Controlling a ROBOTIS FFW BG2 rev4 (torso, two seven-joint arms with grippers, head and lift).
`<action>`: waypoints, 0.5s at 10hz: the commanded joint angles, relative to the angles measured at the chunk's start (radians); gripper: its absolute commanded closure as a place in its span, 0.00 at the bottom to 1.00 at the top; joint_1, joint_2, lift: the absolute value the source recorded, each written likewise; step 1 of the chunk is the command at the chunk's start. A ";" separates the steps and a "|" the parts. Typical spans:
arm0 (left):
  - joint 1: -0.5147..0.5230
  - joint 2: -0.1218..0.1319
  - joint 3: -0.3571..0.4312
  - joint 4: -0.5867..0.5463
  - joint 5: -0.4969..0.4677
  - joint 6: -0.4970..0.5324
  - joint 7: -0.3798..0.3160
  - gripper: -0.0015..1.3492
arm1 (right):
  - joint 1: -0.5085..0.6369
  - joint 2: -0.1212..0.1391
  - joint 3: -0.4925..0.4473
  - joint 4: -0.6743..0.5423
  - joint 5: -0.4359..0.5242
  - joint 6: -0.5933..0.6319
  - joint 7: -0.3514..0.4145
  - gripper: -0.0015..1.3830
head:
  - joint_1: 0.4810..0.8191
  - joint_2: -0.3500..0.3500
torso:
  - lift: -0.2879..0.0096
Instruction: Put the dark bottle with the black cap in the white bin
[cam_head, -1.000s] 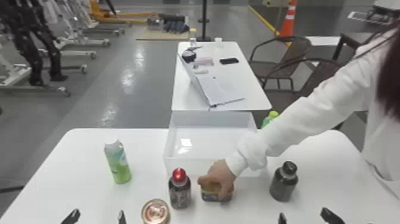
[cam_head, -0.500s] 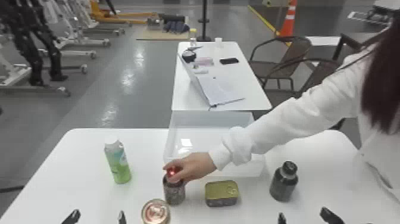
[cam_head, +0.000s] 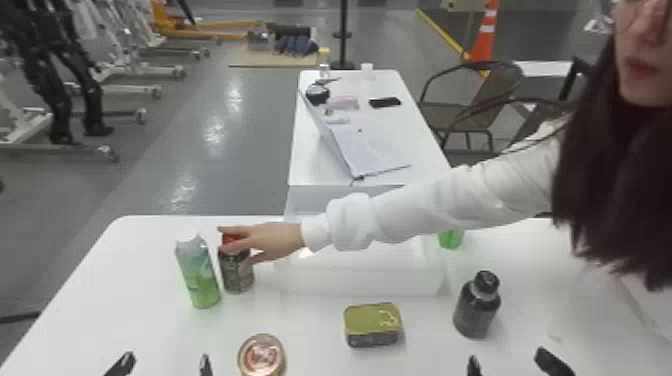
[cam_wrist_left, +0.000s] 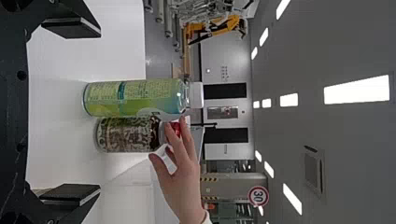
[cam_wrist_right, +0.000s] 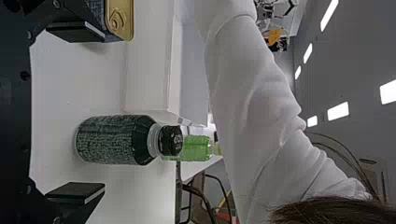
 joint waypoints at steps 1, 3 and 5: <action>0.000 -0.004 0.000 0.000 0.001 0.000 0.000 0.10 | 0.000 0.001 0.000 0.000 -0.001 0.000 0.000 0.14 | 0.20 0.50 | 0.63; 0.000 -0.004 0.000 0.000 -0.004 -0.008 0.000 0.10 | 0.000 -0.001 0.000 -0.001 0.004 0.000 0.002 0.14 | 0.20 0.50 | 0.63; 0.000 -0.004 0.000 0.000 -0.007 -0.011 0.000 0.10 | 0.002 -0.001 0.000 -0.004 0.008 0.002 0.000 0.14 | 0.20 0.50 | 0.63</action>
